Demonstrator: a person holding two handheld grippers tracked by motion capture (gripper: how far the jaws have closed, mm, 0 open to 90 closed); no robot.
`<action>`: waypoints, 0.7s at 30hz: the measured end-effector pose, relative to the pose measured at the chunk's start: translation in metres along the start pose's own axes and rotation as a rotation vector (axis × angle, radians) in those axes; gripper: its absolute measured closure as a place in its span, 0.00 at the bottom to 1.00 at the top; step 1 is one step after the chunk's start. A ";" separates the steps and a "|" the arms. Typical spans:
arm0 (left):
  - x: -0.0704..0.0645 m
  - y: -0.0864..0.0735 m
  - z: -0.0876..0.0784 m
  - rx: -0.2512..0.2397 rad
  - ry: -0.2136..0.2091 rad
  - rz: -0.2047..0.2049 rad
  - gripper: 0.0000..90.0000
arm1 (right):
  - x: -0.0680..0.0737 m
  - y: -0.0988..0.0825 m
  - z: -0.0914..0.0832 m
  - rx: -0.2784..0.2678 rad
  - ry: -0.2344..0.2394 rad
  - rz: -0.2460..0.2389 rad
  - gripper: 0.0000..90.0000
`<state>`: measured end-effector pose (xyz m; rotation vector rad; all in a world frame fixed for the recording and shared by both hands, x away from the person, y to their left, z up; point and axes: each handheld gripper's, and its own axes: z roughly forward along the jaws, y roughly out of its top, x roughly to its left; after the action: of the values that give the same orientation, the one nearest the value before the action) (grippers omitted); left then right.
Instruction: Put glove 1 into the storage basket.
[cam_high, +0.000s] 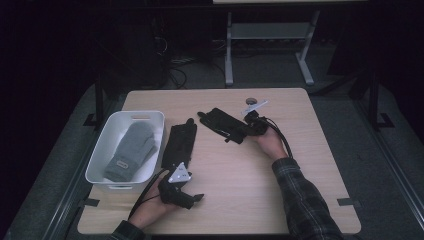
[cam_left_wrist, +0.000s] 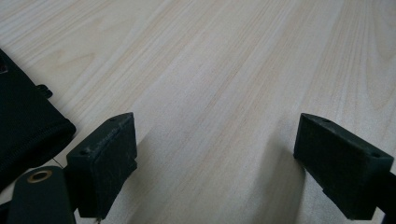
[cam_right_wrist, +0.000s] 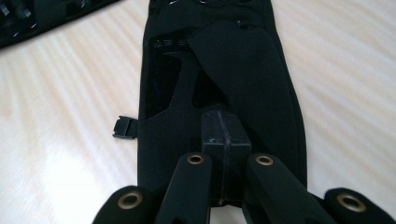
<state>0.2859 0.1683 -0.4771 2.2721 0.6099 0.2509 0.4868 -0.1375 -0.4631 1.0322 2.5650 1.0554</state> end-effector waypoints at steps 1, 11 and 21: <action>0.000 0.000 0.000 0.003 0.001 0.001 0.14 | 0.001 -0.003 -0.003 -0.001 0.002 0.006 1.00; 0.000 0.000 0.000 -0.002 -0.001 -0.001 0.13 | 0.015 -0.037 -0.034 0.017 0.009 -0.011 1.00; 0.000 0.000 0.000 -0.001 -0.002 0.000 0.13 | 0.036 -0.064 -0.063 0.065 0.012 -0.065 1.00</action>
<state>0.2860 0.1683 -0.4772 2.2707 0.6089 0.2489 0.4005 -0.1809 -0.4569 0.9526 2.6402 0.9710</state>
